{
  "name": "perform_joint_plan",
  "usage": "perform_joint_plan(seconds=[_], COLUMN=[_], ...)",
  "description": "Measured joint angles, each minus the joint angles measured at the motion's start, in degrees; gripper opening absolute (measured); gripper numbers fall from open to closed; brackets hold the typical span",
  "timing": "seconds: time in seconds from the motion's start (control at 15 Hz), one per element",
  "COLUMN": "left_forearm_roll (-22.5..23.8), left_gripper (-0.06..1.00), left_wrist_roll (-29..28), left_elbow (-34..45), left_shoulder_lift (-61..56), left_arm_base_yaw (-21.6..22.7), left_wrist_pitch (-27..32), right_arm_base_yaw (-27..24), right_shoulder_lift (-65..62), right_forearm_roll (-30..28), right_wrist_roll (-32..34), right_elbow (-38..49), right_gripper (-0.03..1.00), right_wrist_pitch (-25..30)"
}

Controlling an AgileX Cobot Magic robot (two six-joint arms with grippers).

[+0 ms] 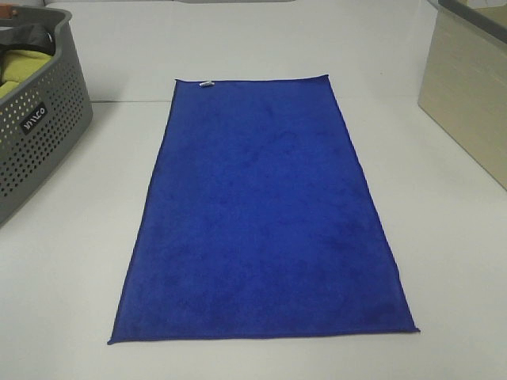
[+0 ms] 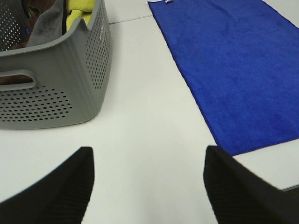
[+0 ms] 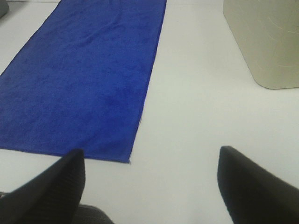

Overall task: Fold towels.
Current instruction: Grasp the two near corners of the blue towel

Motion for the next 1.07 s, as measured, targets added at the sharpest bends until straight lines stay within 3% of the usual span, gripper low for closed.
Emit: perform_joint_plan(seconds=[0.8, 1.07], left_forearm_roll=[-4.18, -5.04], left_gripper=[0.64, 0.64], left_wrist_roll=[-1.78, -12.66], left_elbow=[0.0, -0.06], left_shoulder_lift=[0.0, 5.73], left_arm_base_yaw=[0.0, 0.0], left_wrist_pitch=[-1.55, -15.99], right_arm_base_yaw=[0.0, 0.0], right_shoulder_lift=[2.18, 14.38], right_forearm_roll=[0.06, 0.06], right_wrist_roll=[0.8, 4.64], right_elbow=[-0.11, -2.69], right_gripper=[0.74, 0.74], right_wrist_pitch=[-0.46, -10.14])
